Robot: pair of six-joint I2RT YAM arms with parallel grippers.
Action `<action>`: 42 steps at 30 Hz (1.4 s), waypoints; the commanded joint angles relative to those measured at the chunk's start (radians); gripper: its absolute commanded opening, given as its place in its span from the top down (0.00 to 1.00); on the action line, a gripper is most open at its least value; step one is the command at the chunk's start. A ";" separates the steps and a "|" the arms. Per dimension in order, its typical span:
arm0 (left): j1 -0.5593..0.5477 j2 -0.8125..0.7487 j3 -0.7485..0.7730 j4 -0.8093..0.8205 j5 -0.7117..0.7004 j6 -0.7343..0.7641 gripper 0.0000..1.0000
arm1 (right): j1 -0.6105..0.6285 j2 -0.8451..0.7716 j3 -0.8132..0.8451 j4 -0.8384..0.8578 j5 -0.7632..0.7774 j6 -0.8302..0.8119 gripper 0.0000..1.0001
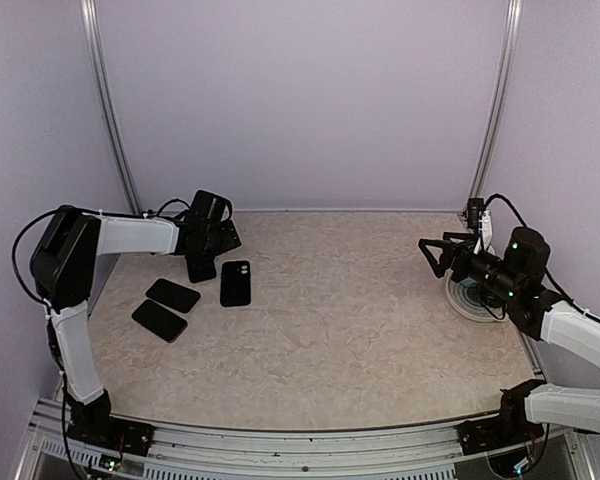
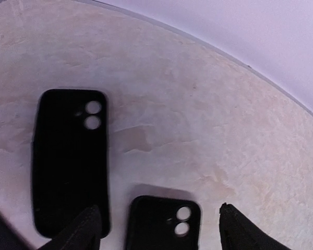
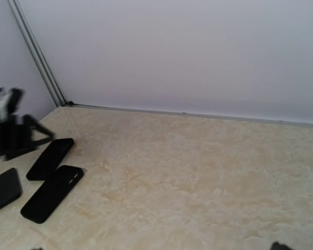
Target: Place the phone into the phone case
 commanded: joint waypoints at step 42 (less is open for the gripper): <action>-0.427 0.240 0.162 0.041 0.391 -0.423 1.00 | 0.014 -0.156 0.002 -0.139 0.041 0.017 0.06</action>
